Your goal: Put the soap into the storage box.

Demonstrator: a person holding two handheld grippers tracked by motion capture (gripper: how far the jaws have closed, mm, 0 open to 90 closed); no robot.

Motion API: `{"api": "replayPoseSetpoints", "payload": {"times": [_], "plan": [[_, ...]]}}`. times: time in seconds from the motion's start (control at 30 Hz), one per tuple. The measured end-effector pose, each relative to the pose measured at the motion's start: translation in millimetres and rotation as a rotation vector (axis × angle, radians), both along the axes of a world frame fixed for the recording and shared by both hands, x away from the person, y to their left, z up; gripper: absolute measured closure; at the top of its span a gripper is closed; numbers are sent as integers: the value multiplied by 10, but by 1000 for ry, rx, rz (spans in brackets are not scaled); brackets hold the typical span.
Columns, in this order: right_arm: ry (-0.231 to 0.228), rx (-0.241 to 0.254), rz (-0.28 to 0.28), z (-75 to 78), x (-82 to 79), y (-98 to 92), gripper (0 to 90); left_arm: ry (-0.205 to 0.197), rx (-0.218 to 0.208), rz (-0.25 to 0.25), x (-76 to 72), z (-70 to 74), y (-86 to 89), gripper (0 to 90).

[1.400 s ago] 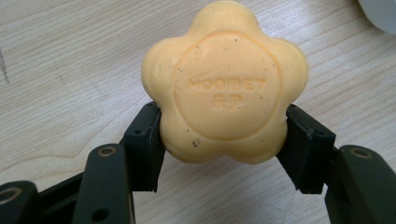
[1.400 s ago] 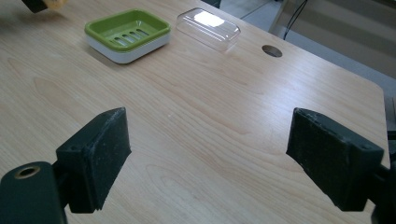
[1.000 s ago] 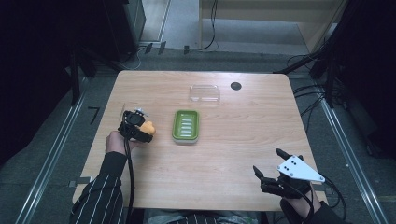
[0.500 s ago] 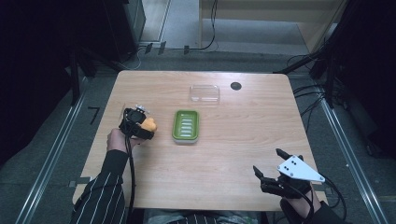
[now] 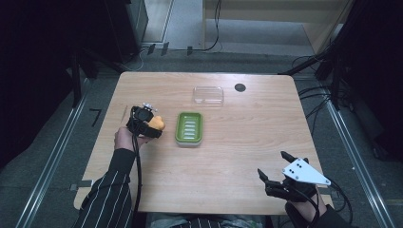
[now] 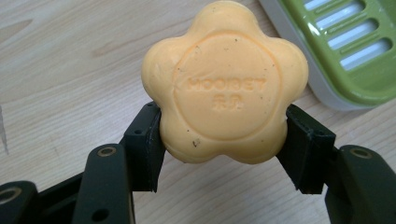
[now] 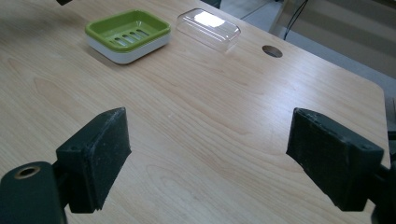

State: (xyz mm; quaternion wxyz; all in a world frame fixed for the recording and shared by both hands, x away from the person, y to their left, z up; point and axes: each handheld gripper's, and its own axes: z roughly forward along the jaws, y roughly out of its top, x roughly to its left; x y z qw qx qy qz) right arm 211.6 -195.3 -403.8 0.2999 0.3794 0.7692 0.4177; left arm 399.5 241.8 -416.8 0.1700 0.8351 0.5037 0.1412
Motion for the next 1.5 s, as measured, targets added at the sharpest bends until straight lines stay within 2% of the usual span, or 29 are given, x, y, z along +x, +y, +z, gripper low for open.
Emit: {"api": "replayPoseSetpoints", "payload": {"times": [0.43,0.7,0.9,1.1,1.5], "plan": [[0,0,1,-1,3,1,136,-47,-23,-33,93,112,-167,394],[1,1,0,-3,6,-2,136,-60,-38,-54,133,133,-269,395],[1,0,2,-3,6,-1,136,-93,-34,-77,129,180,-384,394],[1,2,0,-3,6,-2,136,-101,-39,-103,151,200,-512,395],[0,0,3,-3,7,0,136,-112,-53,-128,139,209,-591,394]]}}
